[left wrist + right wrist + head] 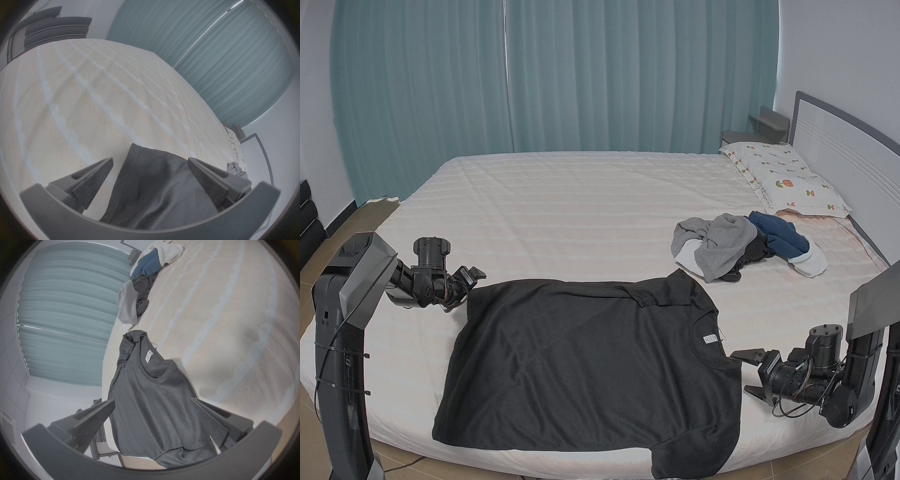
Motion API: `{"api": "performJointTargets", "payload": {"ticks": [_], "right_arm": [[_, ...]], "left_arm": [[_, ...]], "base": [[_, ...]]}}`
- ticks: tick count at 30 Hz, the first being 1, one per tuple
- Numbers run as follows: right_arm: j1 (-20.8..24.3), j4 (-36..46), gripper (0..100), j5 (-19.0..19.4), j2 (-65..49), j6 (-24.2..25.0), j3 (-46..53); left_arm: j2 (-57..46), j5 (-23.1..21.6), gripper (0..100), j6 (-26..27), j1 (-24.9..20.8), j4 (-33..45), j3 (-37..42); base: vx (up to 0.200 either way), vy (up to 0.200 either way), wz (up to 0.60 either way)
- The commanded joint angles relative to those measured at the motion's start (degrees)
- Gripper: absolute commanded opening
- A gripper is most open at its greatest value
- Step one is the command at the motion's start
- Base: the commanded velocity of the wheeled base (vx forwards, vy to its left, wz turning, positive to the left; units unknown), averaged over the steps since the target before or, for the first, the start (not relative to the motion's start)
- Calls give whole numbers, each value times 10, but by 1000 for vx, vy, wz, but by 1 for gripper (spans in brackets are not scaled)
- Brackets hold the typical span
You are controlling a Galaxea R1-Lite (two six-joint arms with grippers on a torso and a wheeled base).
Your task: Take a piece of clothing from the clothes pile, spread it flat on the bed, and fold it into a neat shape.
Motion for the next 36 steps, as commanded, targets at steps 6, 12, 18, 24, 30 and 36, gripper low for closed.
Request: {"api": "performJointTargets", "payload": {"ticks": [6, 12, 18, 24, 30, 36], "right_arm": [[1, -21, 100, -1, 20, -1, 14], [1, -20, 100, -1, 20, -1, 14], [1, -21, 100, 0, 20, -1, 15], [1, -21, 100, 0, 20, -1, 14], [1, -21, 100, 0, 20, -1, 14], [1, -21, 100, -1, 20, -1, 14]], "left_arm": [[21, -8, 100, 1, -4, -2, -12], [47, 1, 0, 0, -8, 1, -47], [47, 7, 0, -32, -3, -3, -65], [57, 37, 0, -78, 16, -61, -88], [68, 41, 0, -78, 23, -97, -87], [74, 41, 0, -76, 23, -101, -89]], "base": [[0, 0, 0], [0, 0, 0], [0, 0, 0], [0, 0, 0], [0, 0, 0], [0, 0, 0]]}}
